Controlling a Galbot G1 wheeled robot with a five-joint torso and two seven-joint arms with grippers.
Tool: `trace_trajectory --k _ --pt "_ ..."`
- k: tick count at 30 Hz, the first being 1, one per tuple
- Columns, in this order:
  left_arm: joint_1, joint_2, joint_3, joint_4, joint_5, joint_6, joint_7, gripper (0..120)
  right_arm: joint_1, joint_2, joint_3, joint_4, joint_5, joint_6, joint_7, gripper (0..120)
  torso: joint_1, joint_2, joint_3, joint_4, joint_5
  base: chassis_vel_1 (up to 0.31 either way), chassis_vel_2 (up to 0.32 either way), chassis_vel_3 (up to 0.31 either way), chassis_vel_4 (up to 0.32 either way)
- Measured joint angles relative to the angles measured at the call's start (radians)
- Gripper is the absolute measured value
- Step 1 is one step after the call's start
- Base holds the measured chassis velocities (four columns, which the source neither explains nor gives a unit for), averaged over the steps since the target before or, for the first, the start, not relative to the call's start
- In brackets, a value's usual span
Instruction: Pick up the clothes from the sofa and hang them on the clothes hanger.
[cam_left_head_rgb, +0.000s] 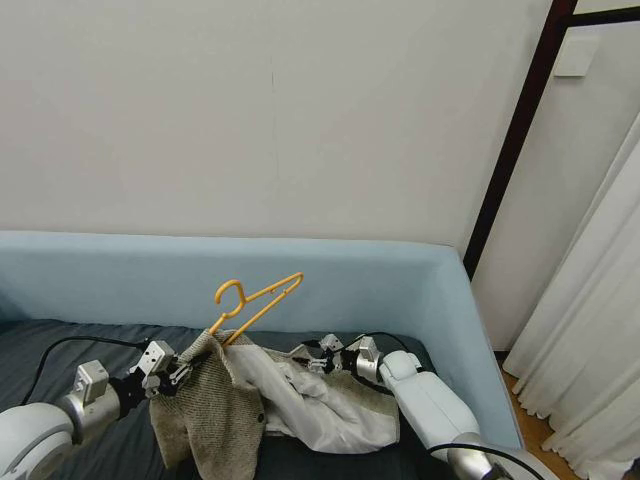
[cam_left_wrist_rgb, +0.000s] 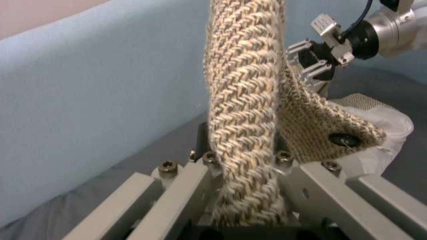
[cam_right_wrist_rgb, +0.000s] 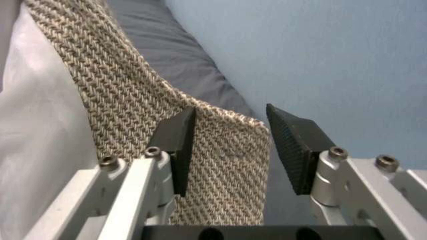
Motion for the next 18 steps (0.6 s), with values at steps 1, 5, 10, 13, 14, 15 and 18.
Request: trace_trajectory --k 1,5,10,13,14,15,18 --pt "0.000 0.000 0.000 0.000 0.000 0.000 0.000 4 0.000 0.000 0.000 0.000 0.000 0.000 0.000 45 0.000 0.000 0.000 0.0000 0.0000 0.000 0.000 0.000 0.000" --pt "-0.001 -0.002 0.004 0.002 0.000 -0.001 0.000 4 0.001 -0.035 -0.020 0.110 -0.103 -0.013 -0.116 63 0.000 0.000 0.000 0.0000 0.0000 0.000 0.000 0.000 0.000" --pt "0.003 -0.010 -0.002 -0.005 0.003 -0.002 0.000 4 0.039 -0.037 -0.023 0.133 -0.222 -0.029 -0.228 82 0.000 0.000 0.000 0.0000 -0.0001 0.000 0.000 0.000 0.000" --pt "0.005 -0.012 -0.008 -0.010 0.003 -0.003 0.000 4 0.047 -0.031 -0.026 0.141 -0.242 -0.037 -0.239 91 0.000 0.000 0.000 0.0002 -0.0001 0.000 0.000 0.000 0.000" --pt "0.006 -0.013 -0.009 -0.012 0.003 -0.004 0.000 4 0.047 -0.030 -0.026 0.145 -0.245 -0.044 -0.245 94 0.000 0.000 0.000 0.0002 0.0000 0.000 0.000 0.000 0.000" --pt "0.006 -0.013 -0.010 -0.012 0.003 -0.005 0.000 4 0.046 -0.030 -0.025 0.148 -0.249 -0.051 -0.252 97 0.000 0.000 0.000 0.0002 0.0000 0.000 0.000 0.000 0.000" --pt "0.007 -0.014 -0.011 -0.012 0.004 -0.006 0.000 4 0.036 -0.036 -0.017 0.158 -0.262 -0.072 -0.273 100 0.000 0.000 0.000 0.0003 0.0000 0.000 0.000 0.000 0.000"
